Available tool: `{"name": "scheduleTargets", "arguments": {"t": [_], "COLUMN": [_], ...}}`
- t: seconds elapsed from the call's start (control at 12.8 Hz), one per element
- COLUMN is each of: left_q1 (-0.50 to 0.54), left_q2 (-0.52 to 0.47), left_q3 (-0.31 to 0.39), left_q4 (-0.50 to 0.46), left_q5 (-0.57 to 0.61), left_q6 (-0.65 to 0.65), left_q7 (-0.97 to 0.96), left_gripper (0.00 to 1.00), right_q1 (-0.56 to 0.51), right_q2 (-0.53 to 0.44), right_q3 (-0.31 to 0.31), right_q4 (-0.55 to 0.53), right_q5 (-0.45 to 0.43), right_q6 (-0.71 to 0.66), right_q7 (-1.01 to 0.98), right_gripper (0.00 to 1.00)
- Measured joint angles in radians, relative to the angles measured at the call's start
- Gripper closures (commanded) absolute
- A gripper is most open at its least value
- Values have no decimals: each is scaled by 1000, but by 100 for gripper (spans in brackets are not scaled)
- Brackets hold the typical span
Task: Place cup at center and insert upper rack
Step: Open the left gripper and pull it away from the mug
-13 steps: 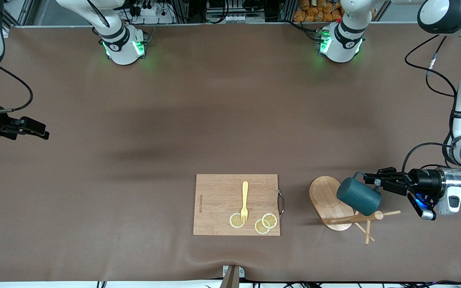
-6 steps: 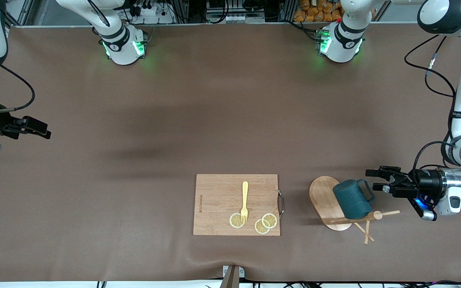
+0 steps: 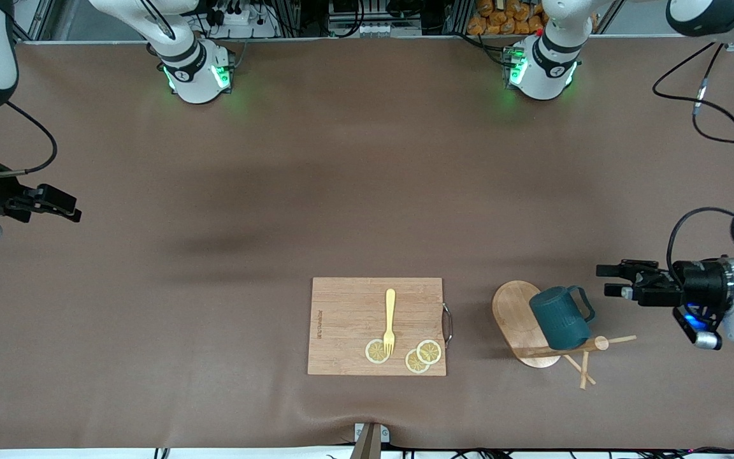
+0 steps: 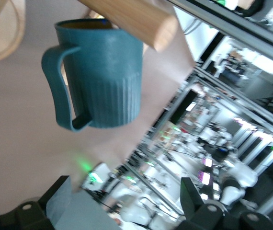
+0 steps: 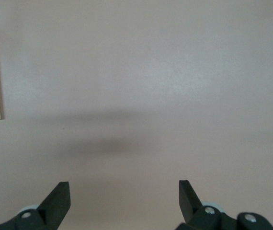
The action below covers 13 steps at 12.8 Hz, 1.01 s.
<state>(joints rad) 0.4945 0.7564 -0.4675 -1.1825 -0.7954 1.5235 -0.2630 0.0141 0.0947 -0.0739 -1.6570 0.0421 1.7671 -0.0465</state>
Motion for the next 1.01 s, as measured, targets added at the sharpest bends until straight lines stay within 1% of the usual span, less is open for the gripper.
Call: {"name": "scheduleTargets", "arguments": {"t": [0.23, 0.39, 0.47, 0.62, 0.7, 0.78, 0.93, 1.01], "left_q1": [-31, -76, -105, -179, -227, -284, -381, -399], "left_q2": [-101, -177, -219, -308, -349, -387, -457, -492], "left_q3": [-6, -7, -7, 5, 32, 87, 220, 259], "left_q4": [2, 2, 0, -15, -31, -53, -113, -149], "left_q5": [173, 300, 380, 579, 661, 707, 732, 742], "left_q6": [-2, -2, -3, -6, -8, -9, -10, -10], "left_q7": [-19, -20, -20, -16, 0, 33, 106, 135], "left_gripper": [0, 0, 0, 0, 0, 0, 0, 0], "right_q1": [-2, -3, -3, -15, -26, -35, -51, -53], "right_q2": [-8, -9, -10, -11, -11, -12, -14, -20], "right_q3": [-2, -4, -4, -7, -8, -11, -13, -14], "right_q4": [-28, -33, -36, -45, -50, -58, -63, -62], "right_q5": [-1, -1, -1, -2, -2, -2, -2, -2], "right_q6": [17, 17, 17, 16, 11, 0, -43, -59], "right_q7": [0, 0, 0, 1, 1, 1, 1, 1], "right_gripper": [0, 0, 0, 0, 0, 0, 0, 0]}}
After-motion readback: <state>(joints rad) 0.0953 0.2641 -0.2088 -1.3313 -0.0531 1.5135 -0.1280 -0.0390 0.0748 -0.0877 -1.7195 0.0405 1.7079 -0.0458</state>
